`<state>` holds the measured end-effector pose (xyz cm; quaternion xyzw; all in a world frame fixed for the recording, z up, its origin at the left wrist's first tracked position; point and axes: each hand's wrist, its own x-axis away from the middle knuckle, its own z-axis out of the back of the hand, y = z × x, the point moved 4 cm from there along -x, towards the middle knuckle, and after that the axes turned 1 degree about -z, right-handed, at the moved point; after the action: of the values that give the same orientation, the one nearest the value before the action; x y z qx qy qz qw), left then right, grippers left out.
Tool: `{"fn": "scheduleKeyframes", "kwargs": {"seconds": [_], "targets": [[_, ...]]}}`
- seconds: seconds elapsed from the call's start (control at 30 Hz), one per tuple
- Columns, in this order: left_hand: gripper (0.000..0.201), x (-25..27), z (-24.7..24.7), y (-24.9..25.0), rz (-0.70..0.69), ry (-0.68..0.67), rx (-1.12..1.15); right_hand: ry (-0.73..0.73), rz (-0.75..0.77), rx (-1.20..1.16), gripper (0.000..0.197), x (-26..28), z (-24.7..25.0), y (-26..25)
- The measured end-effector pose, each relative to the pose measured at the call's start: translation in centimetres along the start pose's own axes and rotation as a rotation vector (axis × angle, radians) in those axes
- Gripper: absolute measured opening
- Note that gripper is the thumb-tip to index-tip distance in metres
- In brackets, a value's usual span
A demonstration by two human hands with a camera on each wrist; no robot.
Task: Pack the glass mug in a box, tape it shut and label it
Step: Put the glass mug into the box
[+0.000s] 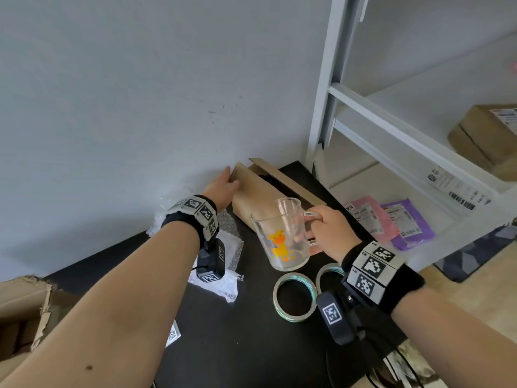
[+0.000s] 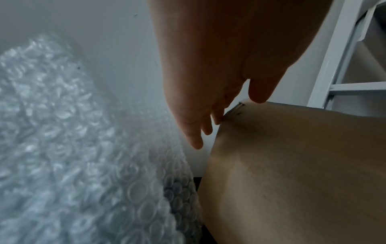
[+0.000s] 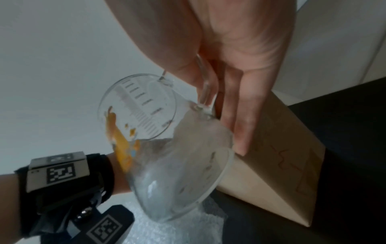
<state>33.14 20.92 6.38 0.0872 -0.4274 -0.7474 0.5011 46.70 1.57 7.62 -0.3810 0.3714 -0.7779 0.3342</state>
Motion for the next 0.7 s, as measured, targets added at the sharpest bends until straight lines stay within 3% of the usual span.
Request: {"fn": "scheduleKeyframes", "kwargs": {"seconds": [0.2, 0.3, 0.43, 0.57, 0.7], "targets": [[0.042, -0.3, -1.4, -1.4, 0.065, -0.01, -0.02, 0.103, -0.021, 0.172, 0.025, -0.4, 1.2, 1.5], [0.04, 0.2, -2.1, -2.3, 0.075, -0.03, 0.041, 0.059, -0.063, 0.079, 0.025, -0.1, 0.8, 1.9], [0.038, 1.8, -1.6, -1.8, 0.044, 0.068, 0.109, 0.083, -0.03, -0.026, 0.028, 0.3, 1.1, 1.4], [0.029, 4.3, -0.4, -0.7, 0.006, 0.167, 0.234, 0.184, 0.088, 0.058, 0.032, 0.9, 1.9, -0.4], [0.043, 8.2, 1.2, 0.9, -0.046, 0.27, 0.319, 0.284, 0.175, 0.101, 0.034, 2.0, 2.4, -2.1]]}}
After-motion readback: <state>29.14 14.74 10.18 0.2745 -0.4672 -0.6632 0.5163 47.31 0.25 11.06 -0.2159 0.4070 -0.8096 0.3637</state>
